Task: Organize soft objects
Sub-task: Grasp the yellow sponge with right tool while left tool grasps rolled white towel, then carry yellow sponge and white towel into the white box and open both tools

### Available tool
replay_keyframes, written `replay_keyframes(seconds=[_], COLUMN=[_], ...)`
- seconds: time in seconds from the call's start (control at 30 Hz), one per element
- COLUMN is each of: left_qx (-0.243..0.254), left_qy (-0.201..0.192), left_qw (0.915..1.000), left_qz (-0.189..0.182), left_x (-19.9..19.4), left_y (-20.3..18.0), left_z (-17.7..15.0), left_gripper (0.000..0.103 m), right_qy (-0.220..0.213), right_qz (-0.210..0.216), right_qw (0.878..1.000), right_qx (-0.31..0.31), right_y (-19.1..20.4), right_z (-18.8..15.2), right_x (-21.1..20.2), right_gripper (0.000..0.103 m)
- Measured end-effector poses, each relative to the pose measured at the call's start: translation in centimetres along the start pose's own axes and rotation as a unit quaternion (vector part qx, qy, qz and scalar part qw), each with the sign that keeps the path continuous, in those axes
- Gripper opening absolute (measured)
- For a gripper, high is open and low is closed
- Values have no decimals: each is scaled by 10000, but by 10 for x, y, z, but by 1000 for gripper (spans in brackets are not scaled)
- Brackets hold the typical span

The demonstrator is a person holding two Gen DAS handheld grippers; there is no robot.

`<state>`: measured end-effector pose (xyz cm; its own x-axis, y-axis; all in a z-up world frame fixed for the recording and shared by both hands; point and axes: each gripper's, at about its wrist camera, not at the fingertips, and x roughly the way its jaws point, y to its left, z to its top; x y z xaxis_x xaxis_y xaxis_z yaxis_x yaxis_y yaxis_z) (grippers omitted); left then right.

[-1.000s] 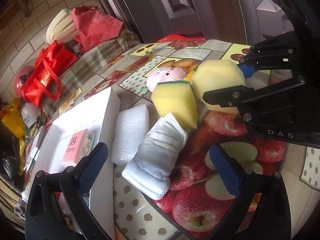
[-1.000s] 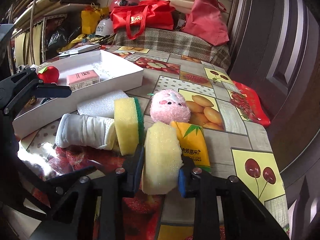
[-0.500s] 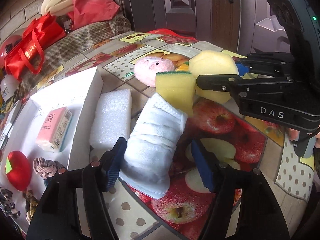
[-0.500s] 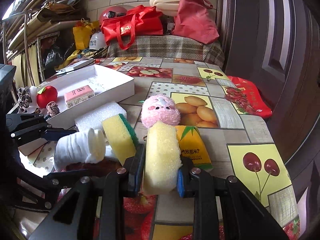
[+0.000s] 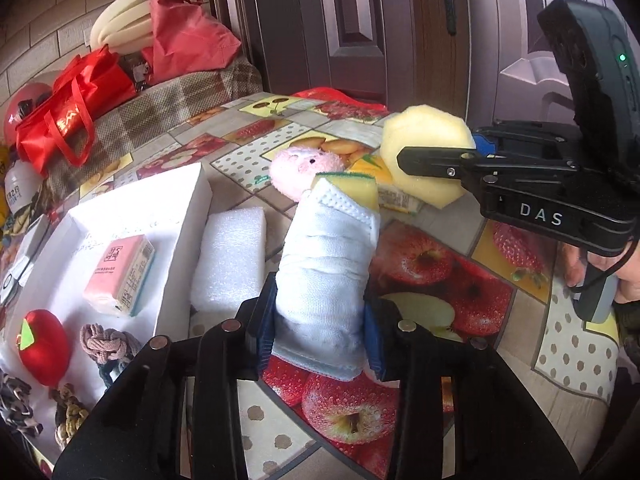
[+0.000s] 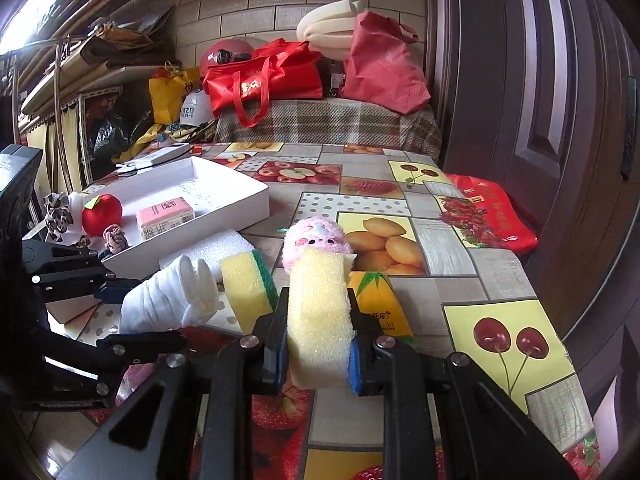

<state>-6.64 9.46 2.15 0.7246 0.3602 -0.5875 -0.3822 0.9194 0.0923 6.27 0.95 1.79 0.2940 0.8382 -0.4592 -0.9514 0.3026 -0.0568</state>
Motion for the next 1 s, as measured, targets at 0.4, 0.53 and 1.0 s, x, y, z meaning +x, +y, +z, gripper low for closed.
replay_keyframes(seconds=[0.4, 0.53, 1.0], left_qx=[-805, -1098, -1428], left_qy=[-1330, -1343, -1382], left_qw=[9819, 9741, 9656], left_qz=[1080, 1452, 1676], left_x=[-75, -81, -88], left_y=[67, 98, 119], left_z=[-28, -39, -50], left_gripper=[37, 37, 37], right_qy=[-253, -341, -451], right_qz=[-343, -297, -71], right_qw=[9984, 9978, 9982], right_qx=[375, 490, -388], right_y=[-8, -1, 74], right_z=[4, 5, 13], right_x=[-4, -1, 8], right_gripper=[22, 22, 22])
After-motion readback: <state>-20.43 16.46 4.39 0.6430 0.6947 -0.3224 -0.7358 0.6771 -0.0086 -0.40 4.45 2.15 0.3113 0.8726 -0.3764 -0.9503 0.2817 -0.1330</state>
